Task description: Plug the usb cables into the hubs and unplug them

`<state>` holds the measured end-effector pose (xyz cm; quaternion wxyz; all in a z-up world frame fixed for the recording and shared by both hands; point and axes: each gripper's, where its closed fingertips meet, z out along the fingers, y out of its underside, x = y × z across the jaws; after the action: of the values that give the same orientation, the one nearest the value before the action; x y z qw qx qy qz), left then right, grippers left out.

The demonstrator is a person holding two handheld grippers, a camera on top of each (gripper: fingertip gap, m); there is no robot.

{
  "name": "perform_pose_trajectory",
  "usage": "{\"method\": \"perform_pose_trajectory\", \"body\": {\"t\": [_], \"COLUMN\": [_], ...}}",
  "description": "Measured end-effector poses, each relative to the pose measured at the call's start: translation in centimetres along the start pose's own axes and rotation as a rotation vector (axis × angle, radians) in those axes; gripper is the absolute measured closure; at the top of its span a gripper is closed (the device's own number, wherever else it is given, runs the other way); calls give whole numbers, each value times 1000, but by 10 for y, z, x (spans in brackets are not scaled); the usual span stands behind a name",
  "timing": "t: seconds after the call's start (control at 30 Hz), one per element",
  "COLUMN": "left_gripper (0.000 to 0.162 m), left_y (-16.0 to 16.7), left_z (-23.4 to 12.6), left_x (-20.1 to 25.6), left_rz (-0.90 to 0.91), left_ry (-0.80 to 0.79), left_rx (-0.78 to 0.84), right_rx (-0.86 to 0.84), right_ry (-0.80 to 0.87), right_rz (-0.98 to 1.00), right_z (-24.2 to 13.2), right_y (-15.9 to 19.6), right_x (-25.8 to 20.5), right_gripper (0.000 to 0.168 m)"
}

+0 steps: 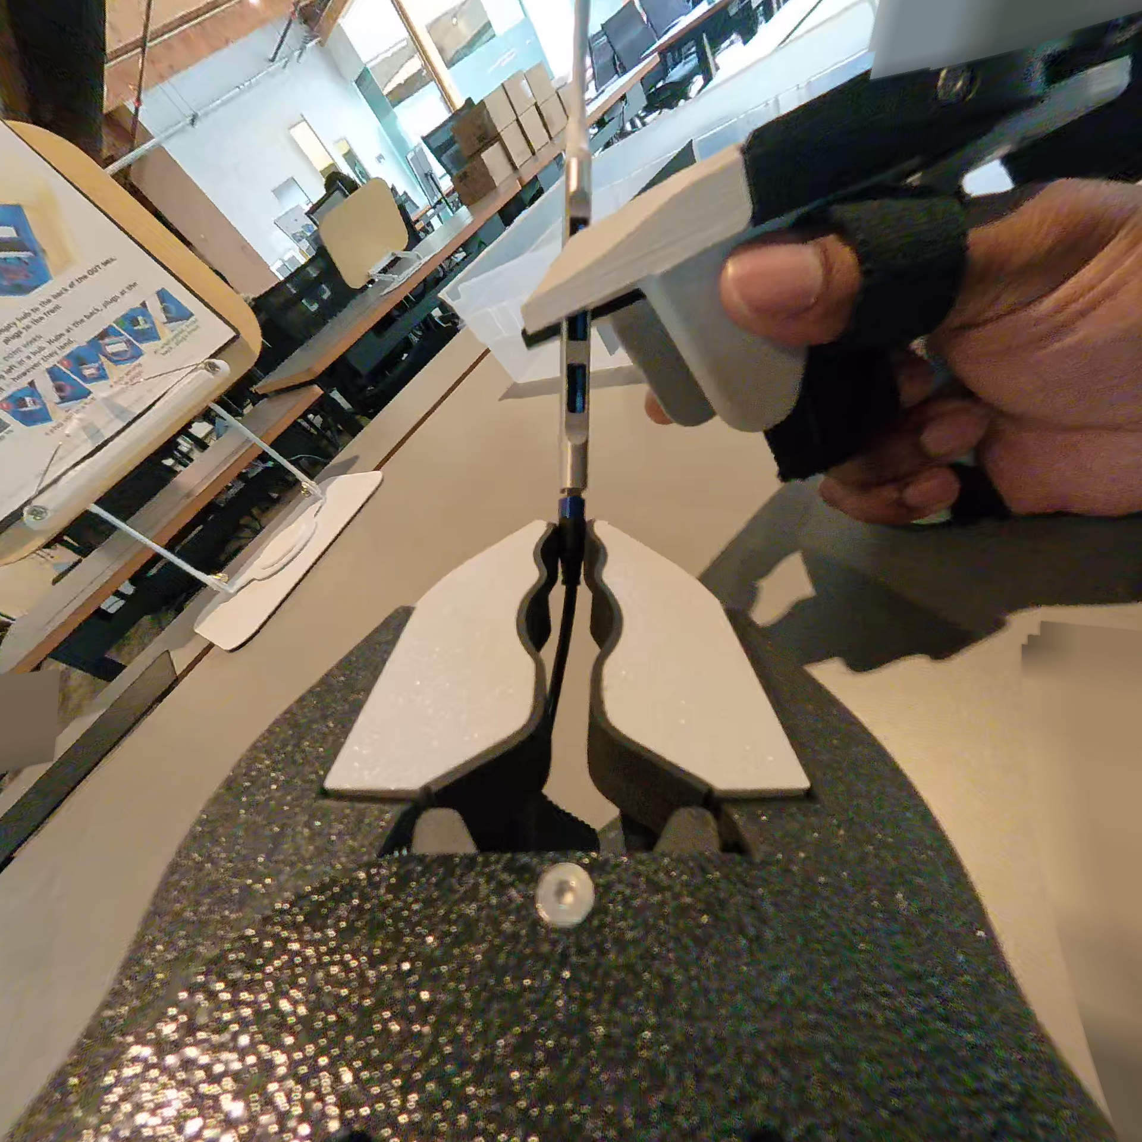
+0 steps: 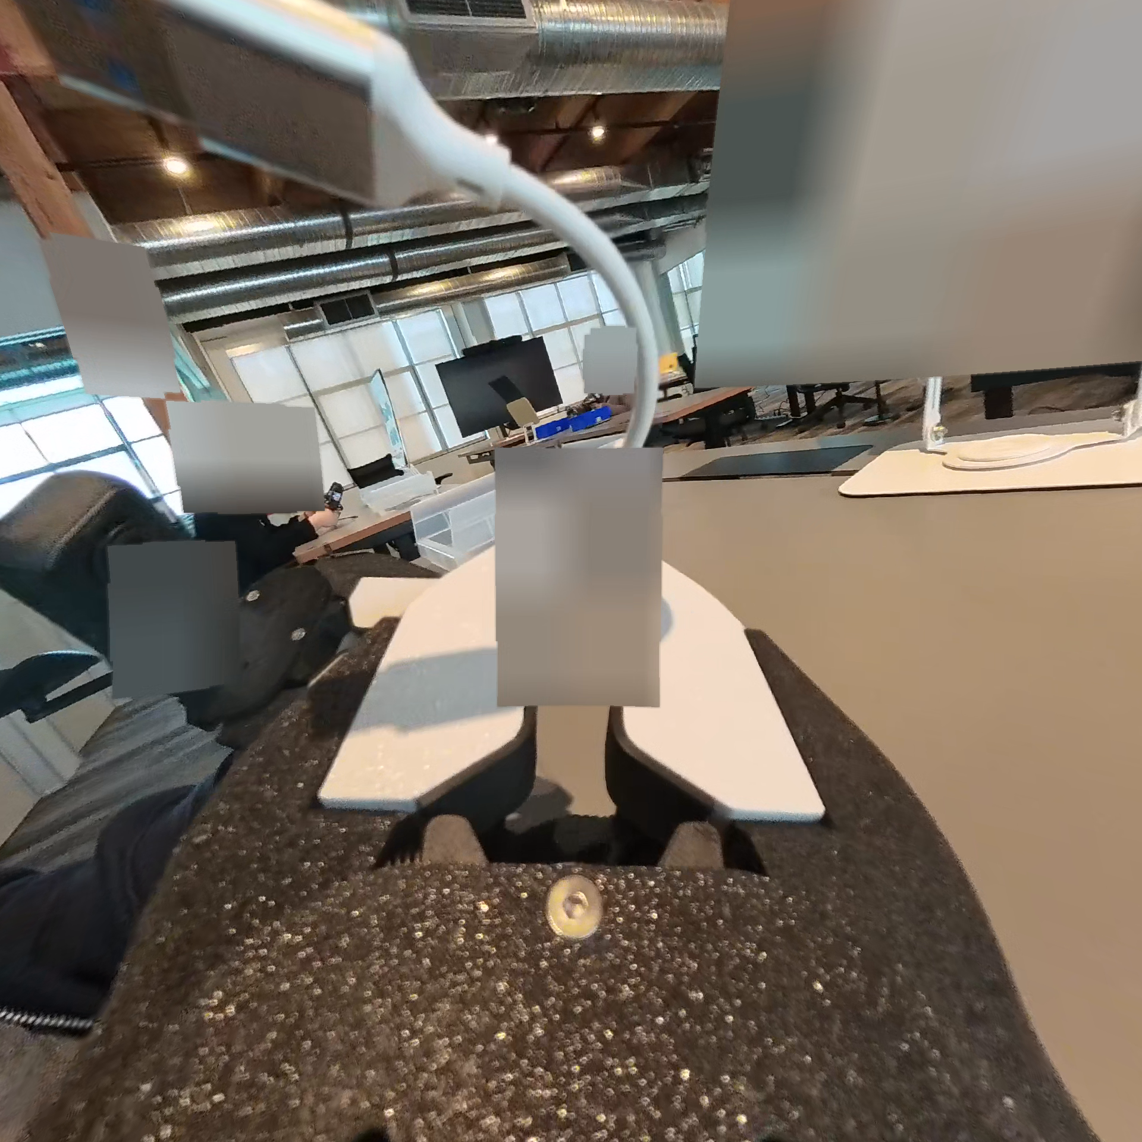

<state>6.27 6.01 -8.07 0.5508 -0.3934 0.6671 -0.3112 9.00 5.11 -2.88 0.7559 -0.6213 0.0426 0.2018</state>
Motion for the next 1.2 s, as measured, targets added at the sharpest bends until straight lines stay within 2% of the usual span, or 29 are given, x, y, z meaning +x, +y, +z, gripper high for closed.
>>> {"method": "perform_pose_trajectory", "body": {"t": [0.13,0.33,0.4,0.5,0.63,0.73,1.0,1.2], "left_gripper": [154,155,155,155,154,154,154,154], "left_y": [7,27,33,35,31,27,19,23], "left_z": [2,5,7,10,11,14,27,45], "left_x": [-2,-14,-15,-21,-38,-43,-61,-63], "left_rz": [48,-65,-78,5,264,441,608,643], "left_ry": [-36,-45,-27,-30,-90,-105,-92,59], "left_rx": [-49,-155,-198,-244,-302,-328,-340,-298], "right_rx": [-48,-194,-230,-313,-412,-406,-540,-598], "right_ry": [45,218,245,261,239,237,255,257], "right_rz": [-19,-307,-461,-804,-1245,-1470,-1566,-1530], "right_z": [-4,-38,-48,-51,-35,-17,17,29], "right_y": [4,3,-2,-4,5,8,27,37], "right_x": [8,32,32,30,29,27,58,80], "right_gripper": [143,133,132,132,132,132,127,131]}}
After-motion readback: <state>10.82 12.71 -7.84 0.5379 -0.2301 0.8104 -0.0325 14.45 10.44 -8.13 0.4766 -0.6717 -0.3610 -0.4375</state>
